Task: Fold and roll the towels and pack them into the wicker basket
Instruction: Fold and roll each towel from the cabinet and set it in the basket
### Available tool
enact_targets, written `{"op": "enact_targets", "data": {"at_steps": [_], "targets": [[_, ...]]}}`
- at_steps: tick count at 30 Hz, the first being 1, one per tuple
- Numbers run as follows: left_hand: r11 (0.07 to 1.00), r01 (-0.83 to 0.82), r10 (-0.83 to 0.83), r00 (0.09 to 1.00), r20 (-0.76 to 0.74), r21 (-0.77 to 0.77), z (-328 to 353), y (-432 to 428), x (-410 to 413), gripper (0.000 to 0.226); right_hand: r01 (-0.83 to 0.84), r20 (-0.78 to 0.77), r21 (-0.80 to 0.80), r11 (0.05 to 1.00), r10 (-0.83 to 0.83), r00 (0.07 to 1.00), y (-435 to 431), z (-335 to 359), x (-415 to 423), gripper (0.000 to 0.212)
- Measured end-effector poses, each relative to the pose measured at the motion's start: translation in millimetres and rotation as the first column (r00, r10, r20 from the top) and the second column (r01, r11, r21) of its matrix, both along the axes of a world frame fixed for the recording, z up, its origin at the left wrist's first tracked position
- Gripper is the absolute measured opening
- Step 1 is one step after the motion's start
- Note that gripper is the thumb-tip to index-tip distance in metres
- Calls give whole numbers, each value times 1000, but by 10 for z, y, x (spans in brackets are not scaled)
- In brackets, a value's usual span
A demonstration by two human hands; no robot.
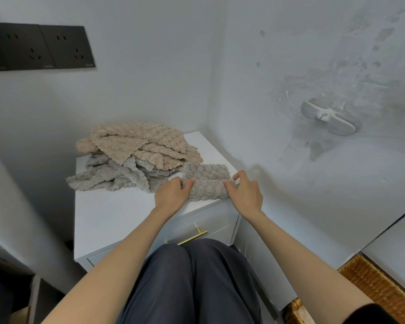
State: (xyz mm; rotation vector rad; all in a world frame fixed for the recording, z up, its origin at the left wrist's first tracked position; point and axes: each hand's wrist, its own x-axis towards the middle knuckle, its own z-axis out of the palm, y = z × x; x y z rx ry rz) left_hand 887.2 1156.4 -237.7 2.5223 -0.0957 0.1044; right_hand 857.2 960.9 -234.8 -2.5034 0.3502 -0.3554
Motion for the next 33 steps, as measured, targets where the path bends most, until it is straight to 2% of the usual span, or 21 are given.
{"op": "enact_targets", "data": {"at_steps": [3,5,7,8,10,15,18,21,23,25,27,29,33], "targets": [[999,-17,17,1000,1,30,-25,-8,36,52,7,97,-250,968,18,995,33,51,-26,26],[999,-21,21,1000,1,41,-32,-10,53,53,-102,224,-413,905,209,952,72,71,-34,26],[999,-20,20,1000,-9,42,-31,-3,69,52,-304,285,-486,820,477,831,144,37,-48,30],[999,-16,17,1000,-16,38,-29,-2,81,52,-375,286,-507,776,562,776,185,2,-63,31],[999,-12,13,1000,-28,35,-22,-2,96,52,-425,269,-543,725,629,729,237,-86,-100,36],[996,-13,13,1000,-4,92,18,-22,89,54,-454,146,-616,643,660,737,125,-195,-128,42],[991,-15,14,1000,13,132,42,-40,75,54,-439,123,-666,602,670,732,13,-177,-104,43],[990,-28,21,998,52,141,71,-42,46,44,-424,107,-675,604,649,753,-63,-162,-111,46],[994,-39,24,991,133,106,77,-16,24,33,-422,99,-658,624,627,773,-86,-166,-125,47],[994,39,-68,954,291,104,83,9,-9,22,-412,85,-652,637,601,795,-89,-167,-126,49],[956,210,-279,868,412,205,84,24,-44,13,-436,54,-622,650,591,805,-79,-159,-111,47],[903,327,-420,808,412,280,67,35,-84,22,-473,14,-580,663,589,808,-79,-130,-85,44],[909,363,-414,836,360,204,53,86,-137,32,-502,-20,-559,660,594,804,-103,-46,-29,48]]}}
